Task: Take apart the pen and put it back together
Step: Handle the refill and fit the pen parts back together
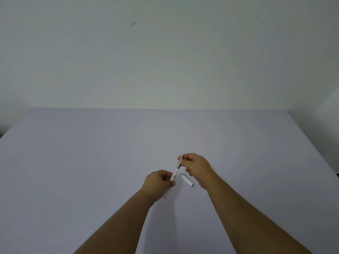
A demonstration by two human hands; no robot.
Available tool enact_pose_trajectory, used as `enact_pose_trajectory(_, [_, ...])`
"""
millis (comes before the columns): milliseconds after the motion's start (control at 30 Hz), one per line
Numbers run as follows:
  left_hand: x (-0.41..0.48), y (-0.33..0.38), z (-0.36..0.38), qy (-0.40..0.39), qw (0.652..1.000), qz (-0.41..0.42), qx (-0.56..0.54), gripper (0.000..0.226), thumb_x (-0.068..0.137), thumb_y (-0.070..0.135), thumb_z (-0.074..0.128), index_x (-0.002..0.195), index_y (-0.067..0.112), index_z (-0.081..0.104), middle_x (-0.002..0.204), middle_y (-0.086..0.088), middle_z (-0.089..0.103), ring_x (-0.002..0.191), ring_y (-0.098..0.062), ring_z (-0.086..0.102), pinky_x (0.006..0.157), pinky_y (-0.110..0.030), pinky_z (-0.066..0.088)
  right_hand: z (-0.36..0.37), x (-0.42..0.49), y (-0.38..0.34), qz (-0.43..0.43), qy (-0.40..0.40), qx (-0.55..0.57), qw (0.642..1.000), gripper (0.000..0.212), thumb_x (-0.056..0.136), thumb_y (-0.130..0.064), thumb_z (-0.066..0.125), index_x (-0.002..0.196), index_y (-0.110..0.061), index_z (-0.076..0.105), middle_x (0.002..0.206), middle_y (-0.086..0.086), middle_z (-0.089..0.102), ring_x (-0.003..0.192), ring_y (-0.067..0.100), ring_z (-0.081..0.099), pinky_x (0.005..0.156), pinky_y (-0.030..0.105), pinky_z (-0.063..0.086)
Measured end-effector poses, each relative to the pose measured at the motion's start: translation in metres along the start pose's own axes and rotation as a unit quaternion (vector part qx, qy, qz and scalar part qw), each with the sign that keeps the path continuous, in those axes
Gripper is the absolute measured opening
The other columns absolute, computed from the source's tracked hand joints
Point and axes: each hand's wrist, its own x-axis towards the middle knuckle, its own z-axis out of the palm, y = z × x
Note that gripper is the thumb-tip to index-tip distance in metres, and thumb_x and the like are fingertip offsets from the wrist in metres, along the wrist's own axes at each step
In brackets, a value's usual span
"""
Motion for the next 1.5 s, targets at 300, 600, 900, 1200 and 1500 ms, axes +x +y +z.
enact_pose_trajectory(300, [-0.009,0.012,-0.005,0.01,1.0,0.026,-0.014,0.01,0.084,0.011,0.068,0.09,0.019,0.069,0.072,0.002,0.066,0.062,-0.01,0.06,0.056,-0.019,0.051,-0.001,-0.006,-0.005,0.02,-0.033,-0.046,0.998,0.015,0.087,-0.024,0.063,0.096,-0.012,0.068,0.083,-0.002,0.069,0.063,0.011,0.05,0.06,0.023,0.045])
enact_pose_trajectory(600, [-0.015,0.016,-0.004,0.027,0.998,0.043,0.029,0.009,0.083,0.012,0.069,0.091,0.017,0.068,0.076,0.002,0.065,0.062,-0.006,0.057,0.041,-0.009,0.045,0.009,-0.008,-0.009,0.045,0.008,-0.092,0.995,0.036,0.08,-0.045,0.068,0.073,-0.011,0.057,0.075,0.002,0.058,0.064,0.014,0.049,0.063,0.026,0.042])
enact_pose_trajectory(900, [-0.017,0.021,-0.007,0.022,0.999,0.039,0.021,0.01,0.082,0.012,0.071,0.09,0.016,0.067,0.073,0.002,0.064,0.063,-0.01,0.059,0.053,-0.018,0.045,0.004,-0.01,-0.014,0.051,-0.007,-0.067,0.996,0.029,0.081,-0.043,0.067,0.074,-0.017,0.056,0.081,-0.002,0.06,0.064,0.013,0.047,0.064,0.027,0.041])
enact_pose_trajectory(1200, [-0.019,0.026,-0.002,0.013,0.999,0.035,0.011,0.014,0.08,0.011,0.072,0.078,0.023,0.065,0.071,0.003,0.064,0.066,-0.013,0.06,0.061,-0.022,0.048,-0.008,-0.012,-0.018,0.044,-0.037,-0.056,0.997,0.022,0.083,-0.038,0.067,0.08,-0.017,0.06,0.082,-0.005,0.059,0.071,0.008,0.048,0.066,0.024,0.039])
enact_pose_trajectory(1500, [-0.022,0.034,0.002,0.017,0.997,0.053,0.046,0.008,0.082,0.013,0.069,0.085,0.018,0.065,0.072,0.004,0.062,0.061,-0.008,0.057,0.046,-0.015,0.042,-0.014,-0.017,-0.02,0.056,-0.051,-0.066,0.995,0.027,0.084,-0.044,0.064,0.082,-0.017,0.061,0.088,-0.004,0.062,0.07,0.011,0.047,0.061,0.023,0.038])
